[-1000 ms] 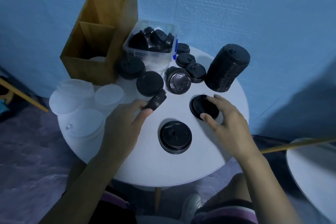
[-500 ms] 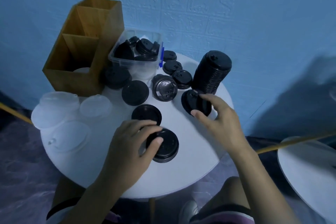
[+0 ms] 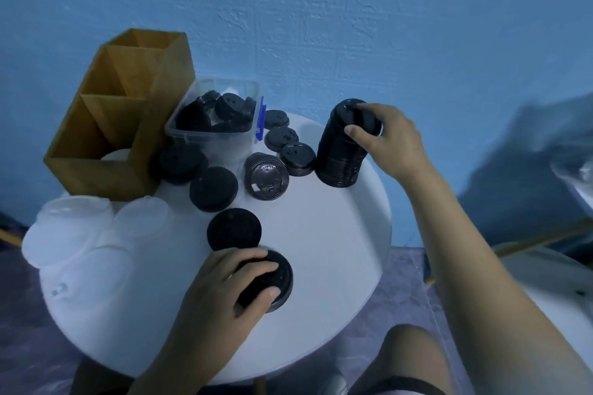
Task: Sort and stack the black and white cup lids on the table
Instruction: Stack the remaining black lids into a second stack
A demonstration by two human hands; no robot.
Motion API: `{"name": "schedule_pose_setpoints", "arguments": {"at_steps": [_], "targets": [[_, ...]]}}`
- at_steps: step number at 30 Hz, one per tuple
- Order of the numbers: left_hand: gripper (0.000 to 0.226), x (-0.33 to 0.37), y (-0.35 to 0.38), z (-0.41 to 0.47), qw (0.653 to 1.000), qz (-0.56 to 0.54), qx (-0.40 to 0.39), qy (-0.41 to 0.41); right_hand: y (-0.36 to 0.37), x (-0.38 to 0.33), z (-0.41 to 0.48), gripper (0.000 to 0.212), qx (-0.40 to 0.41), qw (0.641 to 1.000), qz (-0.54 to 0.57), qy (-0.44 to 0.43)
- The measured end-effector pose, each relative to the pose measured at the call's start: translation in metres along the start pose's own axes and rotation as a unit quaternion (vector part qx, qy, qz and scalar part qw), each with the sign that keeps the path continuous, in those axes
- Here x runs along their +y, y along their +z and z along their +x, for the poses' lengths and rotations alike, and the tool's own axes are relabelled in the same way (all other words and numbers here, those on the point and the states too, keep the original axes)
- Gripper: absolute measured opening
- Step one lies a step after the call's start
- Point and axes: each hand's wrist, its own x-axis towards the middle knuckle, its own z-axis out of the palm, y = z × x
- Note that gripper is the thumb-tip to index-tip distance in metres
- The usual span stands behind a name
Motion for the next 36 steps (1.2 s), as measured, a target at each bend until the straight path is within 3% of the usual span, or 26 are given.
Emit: {"name": "schedule_pose_setpoints", "arguments": {"at_steps": [13, 21, 36], "targets": [[0.034, 0.000, 0.000, -0.003, 1.000, -0.022, -0.021, -0.009, 0.019, 0.006, 0.006, 0.042, -0.023, 0.998, 0.055, 0.002], [0.039, 0.003, 0.007, 0.008, 0.997, -0.059, -0.040, -0.004, 0.019, 0.004, 0.006, 0.042, -0.078, 0.986, 0.147, 0.031], [0.040, 0.005, 0.014, 0.021, 0.997, -0.053, -0.049, 0.006, 0.023, 0.003, 0.012, 0.042, -0.105, 0.980, 0.163, -0.034]]}}
